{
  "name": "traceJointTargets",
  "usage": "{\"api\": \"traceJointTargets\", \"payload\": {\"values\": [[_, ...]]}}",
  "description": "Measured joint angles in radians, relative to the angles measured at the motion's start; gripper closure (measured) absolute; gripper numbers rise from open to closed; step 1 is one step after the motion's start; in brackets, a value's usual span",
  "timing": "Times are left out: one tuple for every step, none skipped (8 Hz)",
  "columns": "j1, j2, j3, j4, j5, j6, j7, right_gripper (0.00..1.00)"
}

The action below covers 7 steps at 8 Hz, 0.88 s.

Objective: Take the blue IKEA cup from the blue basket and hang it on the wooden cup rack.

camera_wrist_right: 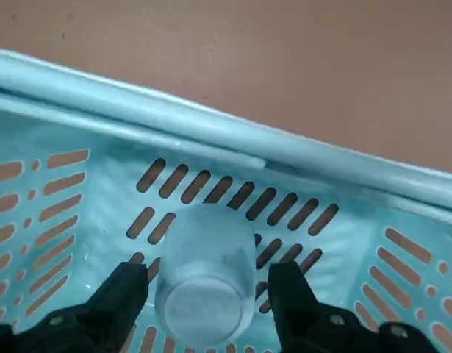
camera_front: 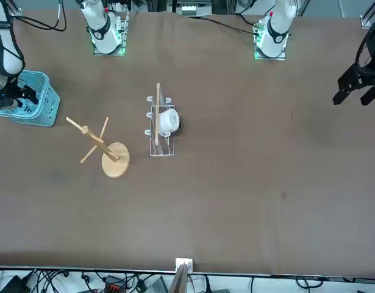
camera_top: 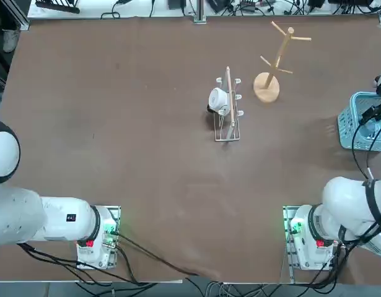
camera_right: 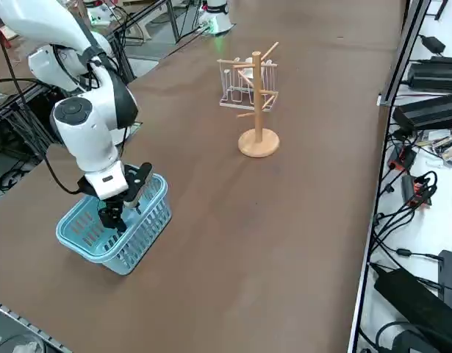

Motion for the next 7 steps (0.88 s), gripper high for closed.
{"api": "traceJointTargets", "payload": {"values": [[-0.001,0.004,0.0,0.0,0.0,0.0,-0.002,0.0],[-0.001,0.006,0.0,0.0,0.0,0.0,-0.004,0.0],[-0.002,0.007,0.0,0.0,0.0,0.0,-0.006,0.0],[-0.003,0.008,0.0,0.0,0.0,0.0,-0.008,0.0],[-0.003,0.011,0.0,0.0,0.0,0.0,-0.01,0.0],[-0.004,0.013,0.0,0.0,0.0,0.0,-0.011,0.0],[-0.007,0.015,0.0,0.0,0.0,0.0,-0.013,0.0]]}}
